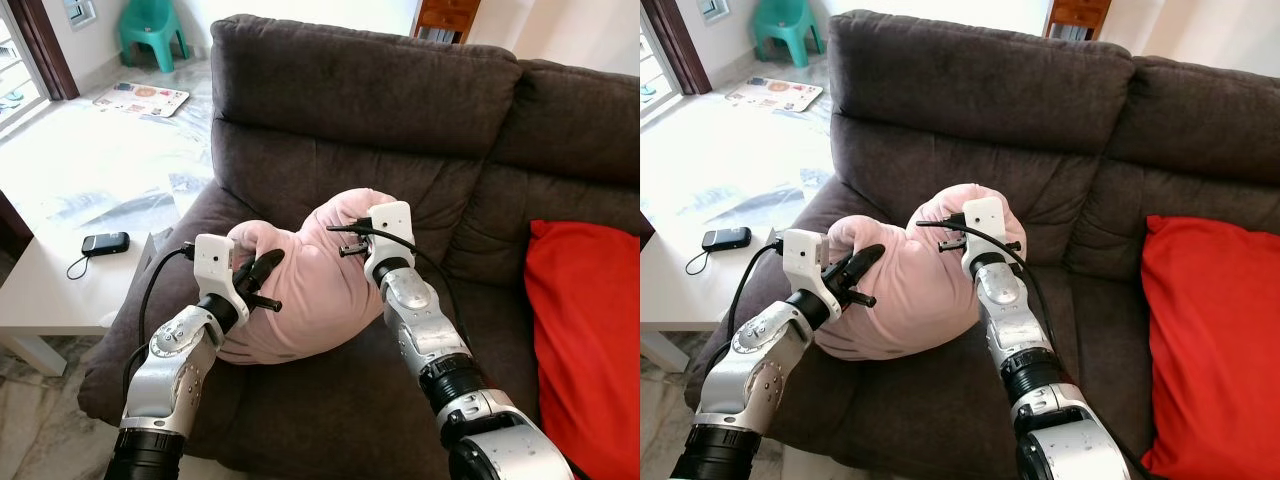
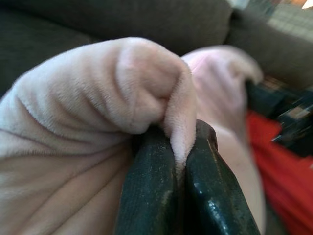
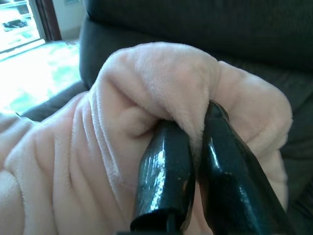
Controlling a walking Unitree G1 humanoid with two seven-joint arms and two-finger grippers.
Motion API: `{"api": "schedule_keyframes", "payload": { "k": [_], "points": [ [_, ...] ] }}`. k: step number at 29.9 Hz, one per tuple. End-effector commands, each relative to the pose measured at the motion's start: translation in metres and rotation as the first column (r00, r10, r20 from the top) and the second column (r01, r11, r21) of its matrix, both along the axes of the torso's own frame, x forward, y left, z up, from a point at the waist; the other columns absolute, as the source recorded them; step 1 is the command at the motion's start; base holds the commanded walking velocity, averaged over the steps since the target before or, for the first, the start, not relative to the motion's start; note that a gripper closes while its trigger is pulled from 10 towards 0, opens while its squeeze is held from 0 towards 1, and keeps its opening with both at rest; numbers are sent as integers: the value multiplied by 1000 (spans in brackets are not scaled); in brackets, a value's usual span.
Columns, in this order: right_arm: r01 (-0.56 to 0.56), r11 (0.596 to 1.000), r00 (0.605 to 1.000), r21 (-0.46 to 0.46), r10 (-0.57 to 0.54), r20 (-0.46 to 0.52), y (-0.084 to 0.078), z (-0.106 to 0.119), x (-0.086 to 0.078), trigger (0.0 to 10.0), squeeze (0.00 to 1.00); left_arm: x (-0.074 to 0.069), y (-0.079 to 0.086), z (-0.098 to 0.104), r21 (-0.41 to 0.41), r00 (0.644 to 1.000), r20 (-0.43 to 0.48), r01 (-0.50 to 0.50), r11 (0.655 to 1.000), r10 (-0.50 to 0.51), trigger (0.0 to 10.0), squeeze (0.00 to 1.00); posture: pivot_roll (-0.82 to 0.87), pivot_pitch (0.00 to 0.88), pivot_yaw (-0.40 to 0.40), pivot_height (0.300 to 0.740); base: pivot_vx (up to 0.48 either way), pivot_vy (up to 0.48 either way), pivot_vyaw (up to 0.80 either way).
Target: Move the pillow to the sofa from floor
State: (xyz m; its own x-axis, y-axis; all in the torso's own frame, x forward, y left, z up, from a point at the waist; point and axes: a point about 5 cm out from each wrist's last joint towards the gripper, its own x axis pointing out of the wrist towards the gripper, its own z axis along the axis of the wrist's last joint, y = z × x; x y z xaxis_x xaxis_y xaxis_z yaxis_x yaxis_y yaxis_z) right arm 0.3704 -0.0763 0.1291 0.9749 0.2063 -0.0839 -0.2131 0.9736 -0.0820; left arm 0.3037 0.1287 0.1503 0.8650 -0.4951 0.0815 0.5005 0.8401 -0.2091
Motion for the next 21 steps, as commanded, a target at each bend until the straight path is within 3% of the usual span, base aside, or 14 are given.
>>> {"api": "schedule_keyframes", "payload": {
  "k": [1,9,13,16,21],
  "points": [
    [-115,993,992,-4,115,52,33,13,-1,10000,0,-9,-37,19,-45,976,74,207,977,-204,10000,0,161,0,-118,740,0,0,0],
    [54,998,999,-23,-54,1,5,4,8,10000,0,-7,-51,27,-181,979,52,201,963,-195,10000,0,153,0,-115,740,0,0,0],
    [119,992,992,-32,-120,-26,-4,1,10,10000,0,-8,-56,24,-192,977,34,211,958,-208,10000,0,148,0,-114,740,0,0,0],
    [186,982,981,-30,-187,-47,-14,0,13,10000,0,-15,-65,20,-200,961,1,272,941,-278,10000,0,151,0,-114,740,0,0,0],
    [166,986,985,-17,-167,-43,-12,2,14,10000,0,-20,-68,18,-191,948,-7,312,931,-319,10000,0,152,0,-114,740,0,0,0]
  ]
}}
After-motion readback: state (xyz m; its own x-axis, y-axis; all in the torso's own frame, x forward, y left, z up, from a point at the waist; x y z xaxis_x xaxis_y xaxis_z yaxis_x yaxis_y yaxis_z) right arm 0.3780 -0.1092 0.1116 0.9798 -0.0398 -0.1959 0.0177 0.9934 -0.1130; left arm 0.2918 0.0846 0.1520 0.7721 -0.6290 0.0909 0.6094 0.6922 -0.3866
